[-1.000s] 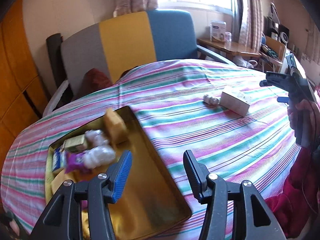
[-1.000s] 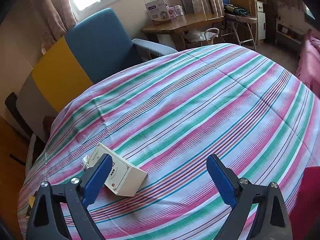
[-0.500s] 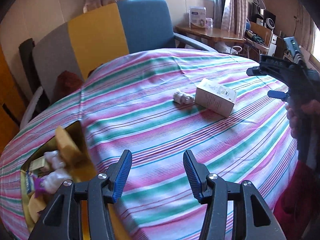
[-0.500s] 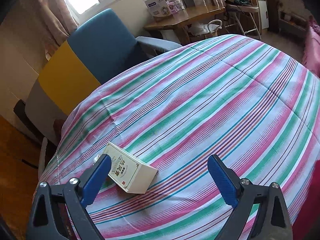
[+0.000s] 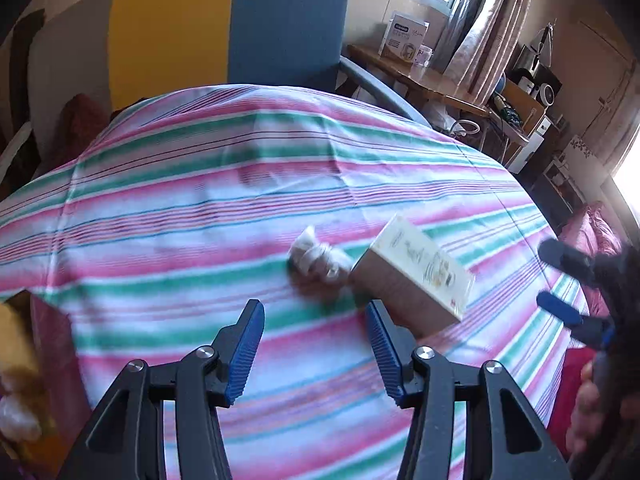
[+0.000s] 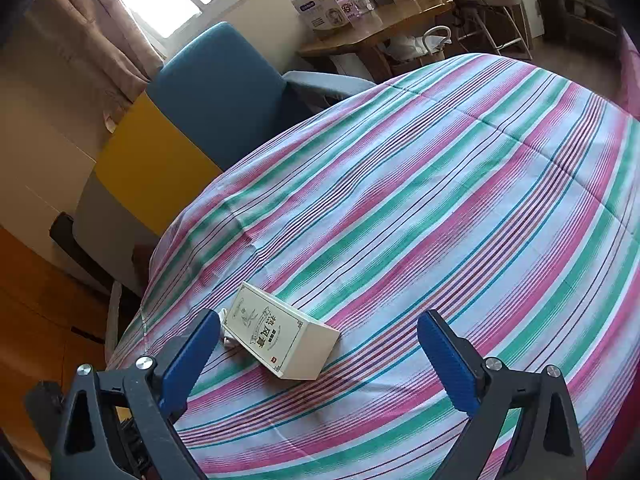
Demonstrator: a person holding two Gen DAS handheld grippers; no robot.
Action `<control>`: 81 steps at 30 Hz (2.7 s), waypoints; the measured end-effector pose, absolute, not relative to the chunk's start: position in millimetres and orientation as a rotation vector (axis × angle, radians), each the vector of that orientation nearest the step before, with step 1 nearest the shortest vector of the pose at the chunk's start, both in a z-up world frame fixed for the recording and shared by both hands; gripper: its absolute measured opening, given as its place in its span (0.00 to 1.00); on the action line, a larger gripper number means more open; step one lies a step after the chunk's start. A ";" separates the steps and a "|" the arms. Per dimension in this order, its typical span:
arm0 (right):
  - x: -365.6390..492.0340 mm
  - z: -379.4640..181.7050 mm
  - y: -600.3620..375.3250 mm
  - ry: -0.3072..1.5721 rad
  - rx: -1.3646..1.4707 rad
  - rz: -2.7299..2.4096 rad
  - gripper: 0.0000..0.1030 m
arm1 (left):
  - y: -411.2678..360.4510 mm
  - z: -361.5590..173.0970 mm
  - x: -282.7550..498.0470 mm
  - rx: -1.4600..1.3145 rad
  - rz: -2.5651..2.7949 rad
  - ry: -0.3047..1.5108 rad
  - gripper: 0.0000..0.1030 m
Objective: Organize objects
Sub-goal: 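Grasp the white cloth bundle with the left tool while the right tool approaches the white box, then grasp the white printed gift box with the right tool while the left tool holds the bundle, then carry the white cloth bundle into the gold tray and open the left tool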
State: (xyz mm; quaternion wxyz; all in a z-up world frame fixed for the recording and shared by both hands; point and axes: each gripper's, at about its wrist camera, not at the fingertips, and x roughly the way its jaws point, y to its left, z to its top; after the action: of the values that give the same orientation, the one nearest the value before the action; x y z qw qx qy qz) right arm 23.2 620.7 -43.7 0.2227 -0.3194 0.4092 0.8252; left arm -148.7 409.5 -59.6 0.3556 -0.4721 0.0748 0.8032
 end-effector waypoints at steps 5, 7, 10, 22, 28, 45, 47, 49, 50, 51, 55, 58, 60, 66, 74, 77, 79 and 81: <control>19.8 -45.1 617.3 1.143 -0.902 2.301 0.97 | 434.1 -87.2 -191.1 -1.387 2.062 0.052 0.52; 18.5 -45.8 616.0 1.145 -0.911 2.308 0.97 | 440.8 -98.4 -208.3 -1.452 2.069 -0.023 0.51; 17.3 -46.8 615.2 1.149 -0.920 2.312 0.97 | 455.4 -115.4 -220.4 -1.524 2.048 -0.055 0.50; 16.4 -53.4 618.0 1.143 -0.949 2.288 0.97 | 422.6 -112.6 -174.1 -1.446 2.014 0.155 0.29; 6.5 -59.5 610.7 1.099 -1.035 2.302 0.97 | 374.3 -106.8 -110.6 -1.383 1.989 0.287 0.29; -68.2 -45.6 548.9 0.225 -1.368 2.443 0.99 | 346.3 -114.1 -69.6 -1.293 1.991 0.279 0.30; -83.7 -51.1 547.0 0.120 -1.439 2.434 1.00 | 343.3 -114.9 -70.2 -1.294 1.995 0.251 0.30; -99.6 -61.4 546.4 0.057 -1.530 2.427 1.00 | 342.5 -116.1 -70.8 -1.291 1.999 0.233 0.31; -108.0 -68.3 546.7 0.028 -1.566 2.410 1.00 | 341.9 -116.3 -70.7 -1.288 2.000 0.228 0.31; -113.0 -72.9 547.3 0.006 -1.579 2.396 1.00 | 341.5 -116.6 -70.6 -1.283 2.001 0.225 0.31; -119.0 -94.2 545.3 -0.002 -1.626 2.357 0.74 | 338.7 -117.2 -72.1 -1.281 1.993 0.199 0.31; -104.5 -89.1 532.6 0.079 -1.605 2.410 0.50 | 336.2 -117.2 -71.9 -1.276 1.993 0.183 0.31; -93.3 -86.4 518.9 0.094 -1.605 2.435 0.50 | 336.9 -118.4 -73.0 -1.270 2.000 0.172 0.29; -70.2 -98.4 499.1 0.226 -1.620 2.469 0.50 | 333.2 -112.1 -61.3 -1.238 2.033 0.237 0.28; -74.8 -110.3 502.0 0.226 -1.630 2.466 0.49 | 301.6 -91.3 -41.5 -1.180 2.084 0.213 0.27; -76.4 -110.2 500.6 0.201 -1.627 2.469 0.49 | 288.2 -79.1 -34.8 -1.149 2.109 0.194 0.27; -76.7 -109.9 500.8 0.190 -1.624 2.472 0.49 | 281.0 -70.7 -31.9 -1.128 2.125 0.173 0.27; -77.1 -109.7 501.9 0.177 -1.620 2.474 0.50 | 272.9 -63.8 -28.6 -1.108 2.146 0.169 0.27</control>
State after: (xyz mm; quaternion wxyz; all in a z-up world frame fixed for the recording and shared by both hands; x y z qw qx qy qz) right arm -77.1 501.9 -109.7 0.0892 -0.5446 0.0595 0.8318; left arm -28.6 272.9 -63.8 0.3526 -0.4283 0.0653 0.8294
